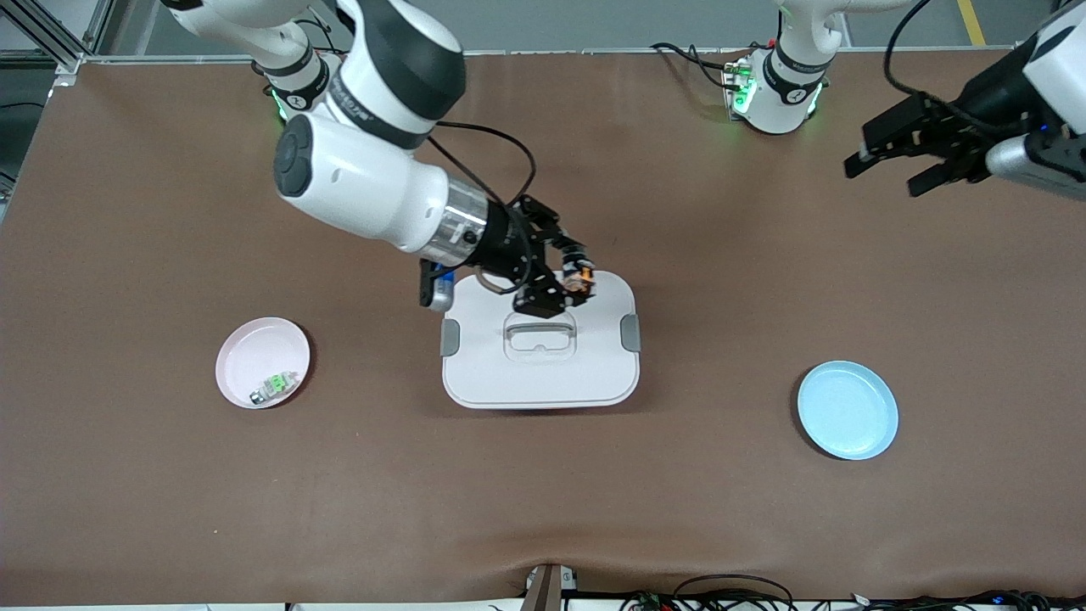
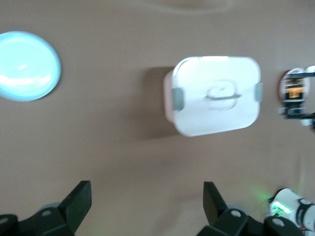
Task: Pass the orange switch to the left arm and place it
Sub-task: 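Carry the switch over the white box while the left gripper reaches toward it, then grasp the switch with the left gripper and open the right gripper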
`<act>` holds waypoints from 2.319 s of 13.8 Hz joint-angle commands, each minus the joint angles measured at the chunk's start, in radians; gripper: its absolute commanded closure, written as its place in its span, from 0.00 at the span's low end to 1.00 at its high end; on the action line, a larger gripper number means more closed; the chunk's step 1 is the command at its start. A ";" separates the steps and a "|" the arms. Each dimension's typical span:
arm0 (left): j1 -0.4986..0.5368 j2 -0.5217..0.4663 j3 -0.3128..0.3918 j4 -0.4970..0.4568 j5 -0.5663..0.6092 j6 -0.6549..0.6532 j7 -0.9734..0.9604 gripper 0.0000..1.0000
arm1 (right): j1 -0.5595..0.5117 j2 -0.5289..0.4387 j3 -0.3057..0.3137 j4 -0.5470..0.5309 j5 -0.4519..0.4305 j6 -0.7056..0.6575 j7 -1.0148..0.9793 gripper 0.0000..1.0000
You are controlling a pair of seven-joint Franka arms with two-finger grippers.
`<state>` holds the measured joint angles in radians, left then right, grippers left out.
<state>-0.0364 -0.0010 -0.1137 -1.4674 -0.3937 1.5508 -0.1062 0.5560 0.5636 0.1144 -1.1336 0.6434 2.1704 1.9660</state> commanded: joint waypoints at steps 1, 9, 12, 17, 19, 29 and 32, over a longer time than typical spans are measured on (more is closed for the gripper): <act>-0.025 0.067 -0.040 0.027 -0.069 0.098 0.007 0.00 | 0.053 0.068 -0.010 0.097 0.010 0.124 0.086 1.00; -0.026 0.200 -0.130 0.039 -0.175 0.373 0.156 0.00 | 0.122 0.137 -0.004 0.172 0.012 0.213 0.186 1.00; -0.036 0.211 -0.132 0.036 -0.215 0.414 0.171 0.00 | 0.137 0.139 -0.005 0.192 0.012 0.230 0.229 1.00; -0.063 0.217 -0.133 0.012 -0.260 0.422 0.131 0.00 | 0.143 0.139 -0.007 0.192 0.012 0.227 0.243 1.00; -0.066 0.216 -0.145 0.002 -0.258 0.419 0.112 0.00 | 0.145 0.147 -0.012 0.192 0.012 0.229 0.283 1.00; -0.102 0.220 -0.147 -0.045 -0.243 0.410 0.112 1.00 | 0.148 0.156 -0.009 0.192 0.012 0.258 0.289 1.00; -0.102 0.222 -0.146 -0.039 -0.241 0.410 0.112 1.00 | 0.148 0.156 -0.009 0.192 0.012 0.266 0.303 1.00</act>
<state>-0.1341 0.2257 -0.2590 -1.5112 -0.6315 1.9668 -0.0001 0.6930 0.6944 0.1140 -0.9859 0.6433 2.4199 2.2359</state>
